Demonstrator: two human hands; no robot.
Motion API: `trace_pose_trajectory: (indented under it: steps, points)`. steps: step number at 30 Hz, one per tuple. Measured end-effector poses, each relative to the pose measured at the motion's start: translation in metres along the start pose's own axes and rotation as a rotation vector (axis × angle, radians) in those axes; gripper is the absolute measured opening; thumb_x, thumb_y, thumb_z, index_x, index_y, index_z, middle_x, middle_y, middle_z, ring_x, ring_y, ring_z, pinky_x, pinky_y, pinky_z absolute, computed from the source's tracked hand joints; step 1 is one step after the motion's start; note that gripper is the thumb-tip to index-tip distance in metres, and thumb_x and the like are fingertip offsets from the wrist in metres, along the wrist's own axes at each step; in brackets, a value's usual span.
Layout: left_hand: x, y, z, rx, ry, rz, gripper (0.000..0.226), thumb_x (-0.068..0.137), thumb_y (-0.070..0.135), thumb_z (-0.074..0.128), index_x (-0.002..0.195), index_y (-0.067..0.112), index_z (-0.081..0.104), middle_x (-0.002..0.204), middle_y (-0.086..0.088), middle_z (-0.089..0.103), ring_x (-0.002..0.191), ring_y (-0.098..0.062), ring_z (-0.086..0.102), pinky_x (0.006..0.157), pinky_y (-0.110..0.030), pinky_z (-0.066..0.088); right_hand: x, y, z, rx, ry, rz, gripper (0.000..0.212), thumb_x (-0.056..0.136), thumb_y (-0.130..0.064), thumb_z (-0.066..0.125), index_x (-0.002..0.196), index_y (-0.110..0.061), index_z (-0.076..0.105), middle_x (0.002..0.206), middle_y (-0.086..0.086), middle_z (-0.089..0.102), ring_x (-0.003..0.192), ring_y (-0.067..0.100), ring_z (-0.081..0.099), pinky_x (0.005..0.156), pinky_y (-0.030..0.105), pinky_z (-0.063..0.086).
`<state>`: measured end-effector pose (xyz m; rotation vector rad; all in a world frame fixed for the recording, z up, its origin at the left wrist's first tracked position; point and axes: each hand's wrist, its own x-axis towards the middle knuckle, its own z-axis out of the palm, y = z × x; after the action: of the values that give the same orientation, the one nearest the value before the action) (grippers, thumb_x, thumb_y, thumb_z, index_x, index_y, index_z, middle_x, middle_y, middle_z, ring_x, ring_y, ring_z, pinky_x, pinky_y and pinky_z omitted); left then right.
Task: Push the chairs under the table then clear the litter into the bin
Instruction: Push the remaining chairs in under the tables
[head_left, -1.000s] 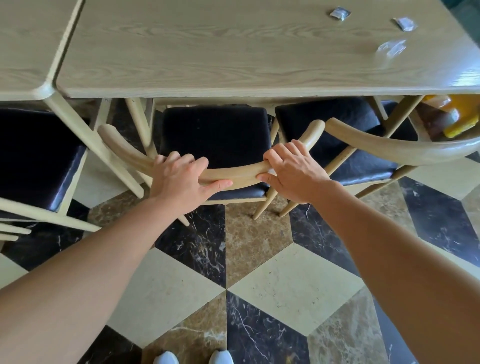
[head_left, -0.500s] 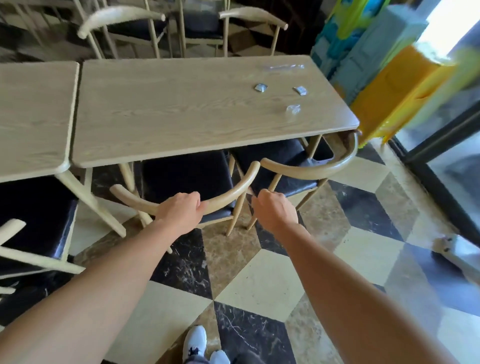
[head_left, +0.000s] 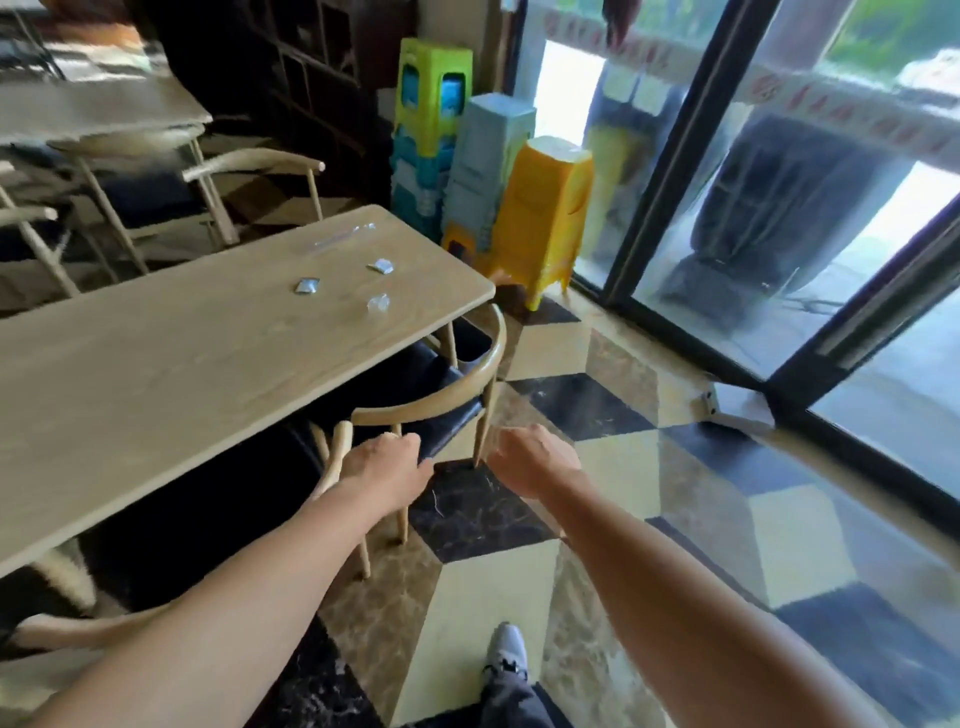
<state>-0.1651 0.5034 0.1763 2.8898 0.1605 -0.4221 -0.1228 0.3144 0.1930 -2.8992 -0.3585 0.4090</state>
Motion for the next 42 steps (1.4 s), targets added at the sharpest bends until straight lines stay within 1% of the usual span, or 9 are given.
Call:
trace_pose_trajectory:
  steps: [3,6,16,18,21,26,31,37,42]
  points:
    - [0.050,0.054,-0.010,0.004,-0.004,0.067,0.034,0.100,0.045,0.041,0.110,0.018,0.060,0.117,-0.010,0.065,0.108,-0.032,0.061,0.090,-0.044,0.050,0.017,0.050,-0.017,0.015,0.000,0.073,0.024,0.101,-0.029,0.044,0.095,-0.015,0.062,0.082,0.000,0.060,0.060,0.013,0.056,0.049,0.025,0.045]
    - [0.102,0.117,-0.021,0.034,0.003,0.148,0.037,0.102,0.045,0.041,0.114,0.016,0.061,0.116,-0.010,0.064,0.109,-0.032,0.061,0.087,-0.043,0.050,0.039,0.110,-0.039,0.034,0.025,0.136,0.021,0.103,-0.029,0.046,0.085,-0.019,0.051,0.076,-0.001,0.053,0.056,0.011,0.047,0.048,0.022,0.034]
    - [0.267,0.269,-0.044,0.053,0.023,0.249,0.043,0.102,0.051,0.039,0.118,0.016,0.057,0.120,-0.010,0.064,0.109,-0.030,0.062,0.082,-0.040,0.045,0.159,0.271,-0.097,0.083,0.041,0.255,0.017,0.090,-0.033,0.054,0.080,-0.018,0.054,0.082,0.004,0.060,0.069,0.024,0.059,0.058,0.032,0.049]
    - [0.291,0.281,-0.045,0.057,0.011,0.243,0.043,0.102,0.051,0.039,0.118,0.016,0.057,0.120,-0.010,0.064,0.109,-0.030,0.062,0.078,-0.038,0.042,0.185,0.288,-0.105,0.069,0.030,0.245,0.018,0.089,-0.034,0.054,0.081,-0.019,0.056,0.084,0.004,0.063,0.067,0.023,0.060,0.057,0.033,0.052]
    - [0.336,0.292,-0.045,0.055,-0.007,0.221,0.041,0.102,0.050,0.040,0.117,0.016,0.057,0.119,-0.009,0.064,0.108,-0.030,0.062,0.079,-0.038,0.043,0.228,0.308,-0.119,0.070,-0.014,0.236,0.014,0.088,-0.030,0.052,0.082,-0.017,0.054,0.086,0.005,0.060,0.070,0.025,0.058,0.053,0.029,0.040]
    - [0.442,0.298,-0.051,0.028,-0.017,0.158,0.038,0.099,0.050,0.042,0.111,0.017,0.057,0.118,-0.010,0.064,0.106,-0.032,0.062,0.081,-0.040,0.047,0.336,0.336,-0.134,0.055,-0.027,0.183,0.016,0.089,-0.032,0.051,0.087,-0.018,0.059,0.088,0.005,0.063,0.073,0.025,0.063,0.065,0.040,0.058]
    - [0.577,0.308,-0.076,-0.008,-0.032,0.148,0.030,0.100,0.049,0.042,0.095,0.020,0.046,0.115,-0.010,0.063,0.103,-0.032,0.061,0.076,-0.040,0.044,0.477,0.359,-0.166,-0.059,-0.018,0.125,0.021,0.094,-0.034,0.050,0.094,-0.016,0.062,0.088,0.005,0.064,0.073,0.024,0.063,0.065,0.040,0.059]
    - [0.733,0.309,-0.129,0.004,-0.034,0.069,0.036,0.101,0.042,0.042,0.118,0.013,0.055,0.123,-0.012,0.061,0.111,-0.032,0.060,0.078,-0.039,0.041,0.646,0.374,-0.238,-0.091,-0.002,0.086,0.024,0.095,-0.039,0.053,0.093,-0.015,0.059,0.089,0.004,0.061,0.077,0.023,0.060,0.066,0.036,0.056]
    - [0.823,0.292,-0.160,0.006,-0.036,-0.037,0.038,0.102,0.044,0.042,0.121,0.014,0.055,0.125,-0.011,0.061,0.113,-0.031,0.060,0.085,-0.041,0.047,0.760,0.371,-0.260,-0.118,-0.070,0.015,0.021,0.094,-0.036,0.050,0.088,-0.016,0.055,0.090,0.003,0.060,0.078,0.024,0.059,0.059,0.032,0.046]
